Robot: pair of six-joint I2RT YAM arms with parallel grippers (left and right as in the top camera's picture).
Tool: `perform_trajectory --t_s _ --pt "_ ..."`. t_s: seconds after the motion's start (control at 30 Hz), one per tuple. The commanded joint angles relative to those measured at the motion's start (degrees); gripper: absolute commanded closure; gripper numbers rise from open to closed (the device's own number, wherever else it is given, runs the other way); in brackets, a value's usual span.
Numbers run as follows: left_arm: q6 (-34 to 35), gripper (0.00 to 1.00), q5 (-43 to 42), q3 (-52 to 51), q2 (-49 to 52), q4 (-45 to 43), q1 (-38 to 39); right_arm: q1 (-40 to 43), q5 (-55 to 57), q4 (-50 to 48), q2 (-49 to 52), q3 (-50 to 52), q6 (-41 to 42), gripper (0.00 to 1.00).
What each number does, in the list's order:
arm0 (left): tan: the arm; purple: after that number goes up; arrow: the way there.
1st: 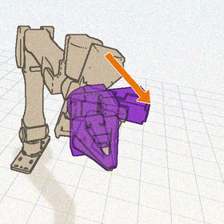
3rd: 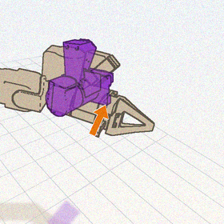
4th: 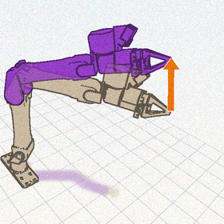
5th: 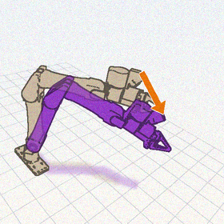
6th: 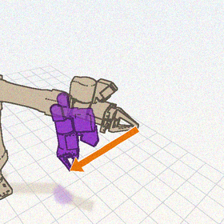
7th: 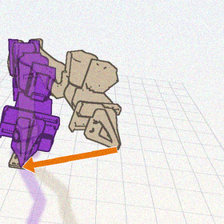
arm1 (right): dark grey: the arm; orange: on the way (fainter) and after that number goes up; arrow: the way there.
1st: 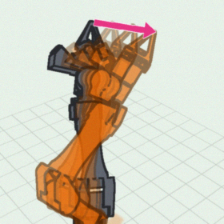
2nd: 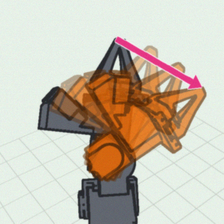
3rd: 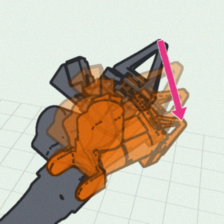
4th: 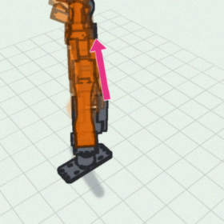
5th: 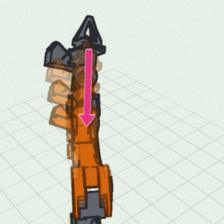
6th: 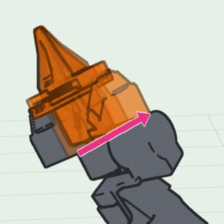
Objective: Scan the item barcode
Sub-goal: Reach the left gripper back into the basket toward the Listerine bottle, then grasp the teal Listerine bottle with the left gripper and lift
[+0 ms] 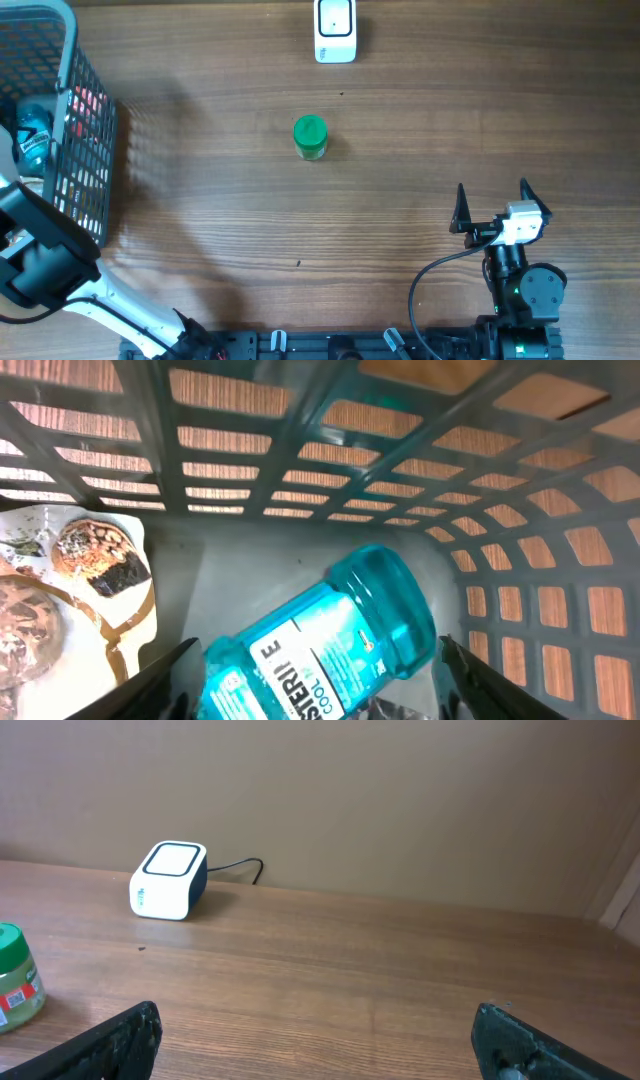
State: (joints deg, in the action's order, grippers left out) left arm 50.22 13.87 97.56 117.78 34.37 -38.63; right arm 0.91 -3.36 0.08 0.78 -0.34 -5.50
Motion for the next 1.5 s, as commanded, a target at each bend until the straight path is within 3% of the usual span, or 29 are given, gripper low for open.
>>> perform_trajectory --t_s 0.0,0.07,0.3,0.43,0.63,0.9,1.2,1.47 --pt "1.25 0.08 -2.80 -0.04 0.44 1.42 0.28 -0.39 0.35 -0.13 -0.35 0.04 -0.52 0.00" --pt "0.90 0.00 -3.32 -0.04 0.50 2.80 0.28 -0.39 0.35 -0.13 -0.35 0.04 -0.50 0.00" --pt "-12.55 0.00 -3.69 -0.04 3.15 0.98 0.44 -0.39 0.35 -0.13 -0.35 0.04 -0.50 0.00" --pt "-30.10 0.00 -7.89 -0.04 5.73 -3.26 1.05 -0.39 0.35 -0.13 -0.35 0.04 -0.52 0.00" --pt "-44.94 0.00 -10.91 -0.04 7.61 -2.25 2.51 -0.39 0.35 -0.13 -0.35 0.04 -0.50 0.00" --pt "-46.93 0.00 -9.01 -0.04 7.63 3.52 2.67 -0.39 0.35 -0.13 -0.35 0.04 -0.50 0.00" --pt "-31.15 0.00 -1.36 -0.04 6.62 9.27 2.51 -0.39 0.35 -0.11 -0.24 0.04 -0.50 0.00" --pt "-30.25 0.00 -1.84 -0.04 6.97 8.33 2.40 -0.39 0.35 -0.13 -0.24 0.04 -0.52 0.00"
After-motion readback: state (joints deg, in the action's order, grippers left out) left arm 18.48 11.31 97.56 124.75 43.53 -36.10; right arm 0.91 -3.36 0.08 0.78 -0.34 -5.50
